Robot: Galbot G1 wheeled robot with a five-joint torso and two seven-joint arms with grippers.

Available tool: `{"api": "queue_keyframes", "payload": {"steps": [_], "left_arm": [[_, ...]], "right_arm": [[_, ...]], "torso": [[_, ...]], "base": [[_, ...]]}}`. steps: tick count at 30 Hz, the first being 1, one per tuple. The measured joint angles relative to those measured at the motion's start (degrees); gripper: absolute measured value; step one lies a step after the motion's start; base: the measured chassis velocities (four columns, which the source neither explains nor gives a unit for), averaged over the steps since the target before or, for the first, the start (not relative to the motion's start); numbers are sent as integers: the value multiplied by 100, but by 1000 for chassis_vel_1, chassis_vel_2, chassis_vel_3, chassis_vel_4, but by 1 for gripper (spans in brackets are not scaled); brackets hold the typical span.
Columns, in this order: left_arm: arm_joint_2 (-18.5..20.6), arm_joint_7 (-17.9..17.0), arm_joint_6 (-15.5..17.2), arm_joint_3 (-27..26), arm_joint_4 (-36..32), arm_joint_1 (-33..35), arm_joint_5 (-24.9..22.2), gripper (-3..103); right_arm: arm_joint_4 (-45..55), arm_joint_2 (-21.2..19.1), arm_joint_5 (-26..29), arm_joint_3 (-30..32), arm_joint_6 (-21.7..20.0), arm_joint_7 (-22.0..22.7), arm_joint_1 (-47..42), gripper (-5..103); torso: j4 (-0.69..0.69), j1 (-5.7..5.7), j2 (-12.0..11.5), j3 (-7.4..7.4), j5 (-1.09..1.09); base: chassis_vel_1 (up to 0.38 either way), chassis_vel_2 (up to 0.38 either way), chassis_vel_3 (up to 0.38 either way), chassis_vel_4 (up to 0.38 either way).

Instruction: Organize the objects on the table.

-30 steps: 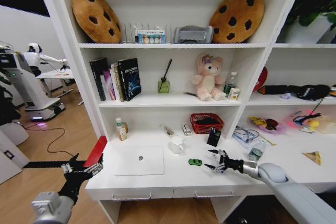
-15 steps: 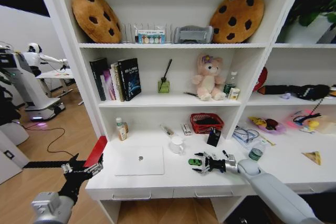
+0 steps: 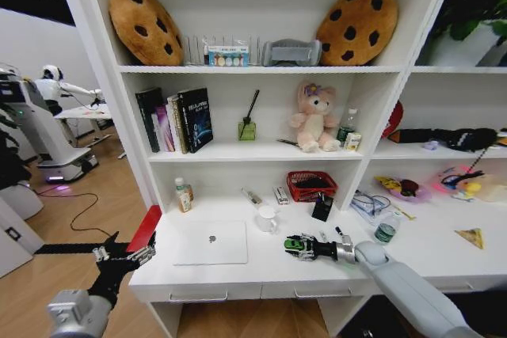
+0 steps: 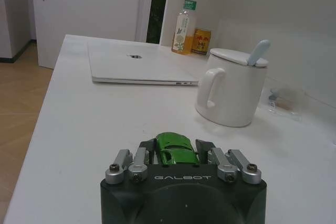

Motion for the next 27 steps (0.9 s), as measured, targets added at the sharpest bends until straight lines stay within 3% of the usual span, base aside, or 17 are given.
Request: {"api": "queue_keyframes", "payload": {"steps": [1, 3, 13, 17, 19, 20, 24, 27], "left_arm": [[0, 0, 0, 0, 0, 0, 0, 100], [0, 0, 0, 0, 0, 0, 0, 100], [0, 1, 0, 0, 0, 0, 0, 100], [0, 1, 0, 0, 0, 0, 0, 100], [0, 0, 0, 0, 0, 0, 0, 100], [0, 0, 0, 0, 0, 0, 0, 100], [1, 0, -1, 0, 1, 0, 0, 100], [0, 0, 0, 0, 1, 0, 0, 100]], "right_arm": [[40, -35, -5, 53, -6, 0, -62, 39], [79, -64, -6, 110, -11, 0, -124, 36], [735, -345, 86, 772, -238, 12, -659, 36], [1460, -793, 479, 1401, -469, 76, -913, 36], [1845, -1212, 873, 1780, -587, 109, -905, 36], [1845, -1212, 873, 1780, -587, 109, -905, 36], [2069, -1779, 1712, 1806, -915, 260, -264, 36], [1786, -1804, 2137, 832, -1225, 453, 1267, 36]], "torso": [[0, 0, 0, 0, -1], [0, 0, 0, 0, 0], [-4, 1, -3, 3, 5], [-3, 1, -2, 2, 0], [-3, 0, -2, 2, 0], [-3, 0, -2, 2, 0], [-4, 1, -2, 1, -3], [-2, 0, -2, 1, -1]], "base": [[0, 0, 0, 0], [0, 0, 0, 0], [0, 0, 0, 0], [0, 0, 0, 0], [0, 0, 0, 0], [0, 0, 0, 0], [0, 0, 0, 0], [0, 0, 0, 0]]}}
